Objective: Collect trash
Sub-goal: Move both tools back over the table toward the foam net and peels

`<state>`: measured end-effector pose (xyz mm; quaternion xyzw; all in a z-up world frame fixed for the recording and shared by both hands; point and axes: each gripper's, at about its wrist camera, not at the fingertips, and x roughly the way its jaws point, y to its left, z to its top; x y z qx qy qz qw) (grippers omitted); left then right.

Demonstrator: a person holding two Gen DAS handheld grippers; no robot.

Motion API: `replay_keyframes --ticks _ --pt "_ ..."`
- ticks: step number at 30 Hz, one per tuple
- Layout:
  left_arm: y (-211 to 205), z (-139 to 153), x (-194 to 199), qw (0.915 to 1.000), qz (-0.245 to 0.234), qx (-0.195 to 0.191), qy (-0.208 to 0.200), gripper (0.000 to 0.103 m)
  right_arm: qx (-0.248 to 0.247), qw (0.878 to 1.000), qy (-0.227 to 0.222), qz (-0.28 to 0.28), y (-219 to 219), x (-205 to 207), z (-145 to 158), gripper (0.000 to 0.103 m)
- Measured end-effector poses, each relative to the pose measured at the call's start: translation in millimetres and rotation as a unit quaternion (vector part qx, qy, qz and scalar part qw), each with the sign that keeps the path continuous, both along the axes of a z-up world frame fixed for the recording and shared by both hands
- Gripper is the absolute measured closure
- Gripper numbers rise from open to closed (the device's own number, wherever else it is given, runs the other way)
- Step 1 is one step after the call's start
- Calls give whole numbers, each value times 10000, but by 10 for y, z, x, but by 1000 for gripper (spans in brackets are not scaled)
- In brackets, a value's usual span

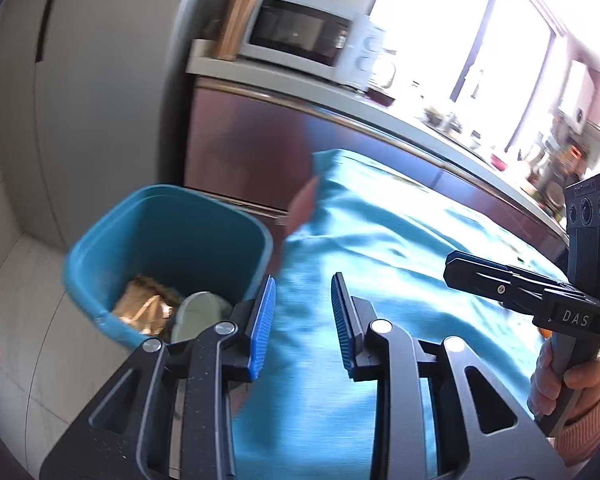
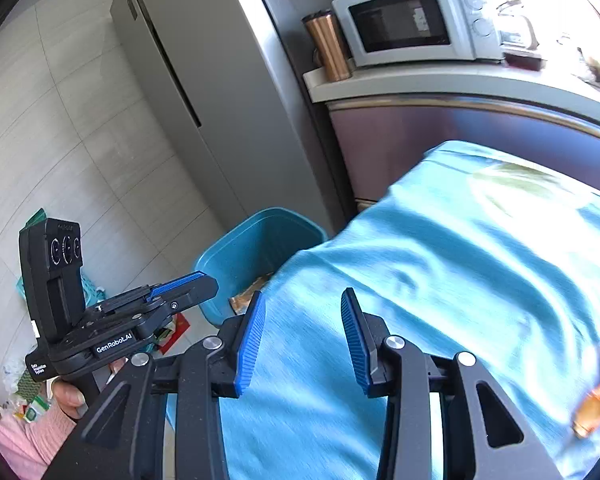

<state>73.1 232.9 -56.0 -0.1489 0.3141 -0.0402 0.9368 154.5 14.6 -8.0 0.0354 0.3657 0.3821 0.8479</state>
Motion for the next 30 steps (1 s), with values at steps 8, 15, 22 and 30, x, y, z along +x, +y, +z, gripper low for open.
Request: replay_keyframes --ticks 8,15,22,30 --pt "-822 100 58 9957 -927 54 -71 74 5 9971 -201 -732 -815 -279 43 64" --pt "-1490 115 108 9868 -1615 129 -58 74 -5 9884 -222 -1502 -1530 -400 24 64" --pt "-1953 88 233 9786 -2044 220 46 74 36 9737 -161 -2274 -2183 -452 -80 64" --pt "-2330 61 449 9709 -2365 349 166 72 45 9572 -59 -2894 -2760 -431 -219 64"
